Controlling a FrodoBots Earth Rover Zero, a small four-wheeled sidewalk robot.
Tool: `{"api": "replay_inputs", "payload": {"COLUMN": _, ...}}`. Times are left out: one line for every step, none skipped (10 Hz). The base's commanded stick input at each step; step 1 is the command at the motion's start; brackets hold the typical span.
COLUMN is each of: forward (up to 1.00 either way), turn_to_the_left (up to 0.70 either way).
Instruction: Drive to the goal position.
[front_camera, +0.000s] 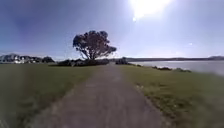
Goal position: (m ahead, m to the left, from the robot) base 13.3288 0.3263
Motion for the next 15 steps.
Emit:
{"api": "replay_inputs", "payload": {"forward": 1.00, "turn_to_the_left": 0.00}}
{"api": "replay_inputs", "payload": {"forward": 1.00, "turn_to_the_left": 0.00}}
{"api": "replay_inputs", "payload": {"forward": 1.00, "turn_to_the_left": 0.00}}
{"api": "replay_inputs", "payload": {"forward": 1.00, "turn_to_the_left": 0.00}}
{"api": "replay_inputs", "payload": {"forward": 1.00, "turn_to_the_left": 0.00}}
{"api": "replay_inputs", "payload": {"forward": 1.00, "turn_to_the_left": 0.00}}
{"api": "replay_inputs", "payload": {"forward": 1.00, "turn_to_the_left": 0.00}}
{"api": "replay_inputs", "payload": {"forward": 1.00, "turn_to_the_left": 0.00}}
{"api": "replay_inputs", "payload": {"forward": 1.00, "turn_to_the_left": 0.00}}
{"api": "replay_inputs", "payload": {"forward": 1.00, "turn_to_the_left": 0.00}}
{"api": "replay_inputs", "payload": {"forward": 1.00, "turn_to_the_left": 0.00}}
{"api": "replay_inputs", "payload": {"forward": 1.00, "turn_to_the_left": 0.00}}
{"api": "replay_inputs", "payload": {"forward": 1.00, "turn_to_the_left": 0.00}}
{"api": "replay_inputs", "payload": {"forward": 1.00, "turn_to_the_left": 0.00}}
{"api": "replay_inputs", "payload": {"forward": 1.00, "turn_to_the_left": 0.00}}
